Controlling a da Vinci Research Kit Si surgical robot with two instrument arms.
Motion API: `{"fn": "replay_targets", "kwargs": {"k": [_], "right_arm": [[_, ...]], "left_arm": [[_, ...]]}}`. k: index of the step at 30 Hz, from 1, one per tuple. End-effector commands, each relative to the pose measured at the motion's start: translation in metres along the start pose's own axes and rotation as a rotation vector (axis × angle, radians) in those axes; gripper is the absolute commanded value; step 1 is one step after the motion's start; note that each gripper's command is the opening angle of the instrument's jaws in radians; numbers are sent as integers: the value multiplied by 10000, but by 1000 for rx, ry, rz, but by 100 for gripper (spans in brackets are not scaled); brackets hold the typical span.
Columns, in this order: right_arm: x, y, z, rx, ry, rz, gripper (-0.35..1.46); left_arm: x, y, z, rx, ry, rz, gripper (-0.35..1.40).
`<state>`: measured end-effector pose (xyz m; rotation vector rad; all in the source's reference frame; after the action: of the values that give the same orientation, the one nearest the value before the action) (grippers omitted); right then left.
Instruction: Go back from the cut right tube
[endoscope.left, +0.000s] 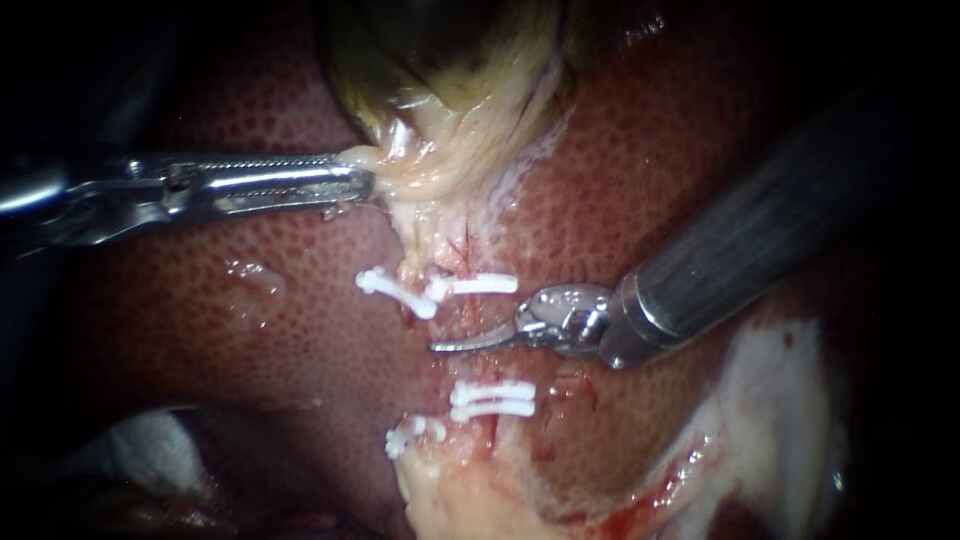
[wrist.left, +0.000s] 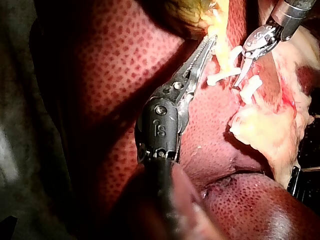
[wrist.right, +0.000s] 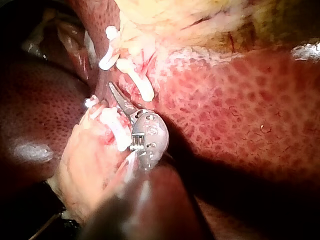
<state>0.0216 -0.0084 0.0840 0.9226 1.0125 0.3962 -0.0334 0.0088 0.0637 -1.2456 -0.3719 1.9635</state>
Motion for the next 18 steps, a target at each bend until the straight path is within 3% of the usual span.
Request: {"fn": "replay_targets", "kwargs": {"k": [1,5,7,10,13,18], "right_arm": [[-1,-1,0,0,0,-1,-35],[-3,-5,1,-2,0,-3,-30],[-2,-8,2,-4,4,-3,15],[-2,-10,3,-9,5,-4,56],[-2,-11,3,-9,5,-4,74],[-3,-13,3,-8,5,-4,86]], "left_arm": [[0,0,0,0,0,0,-35],[-1,0,0,0,0,0,-35],[-1,0,-1,0,0,0,-35],[-1,0,-1,0,0,0,-35],[-1,0,0,0,0,0,-35],[-1,0,0,0,0,0,-35]]}}
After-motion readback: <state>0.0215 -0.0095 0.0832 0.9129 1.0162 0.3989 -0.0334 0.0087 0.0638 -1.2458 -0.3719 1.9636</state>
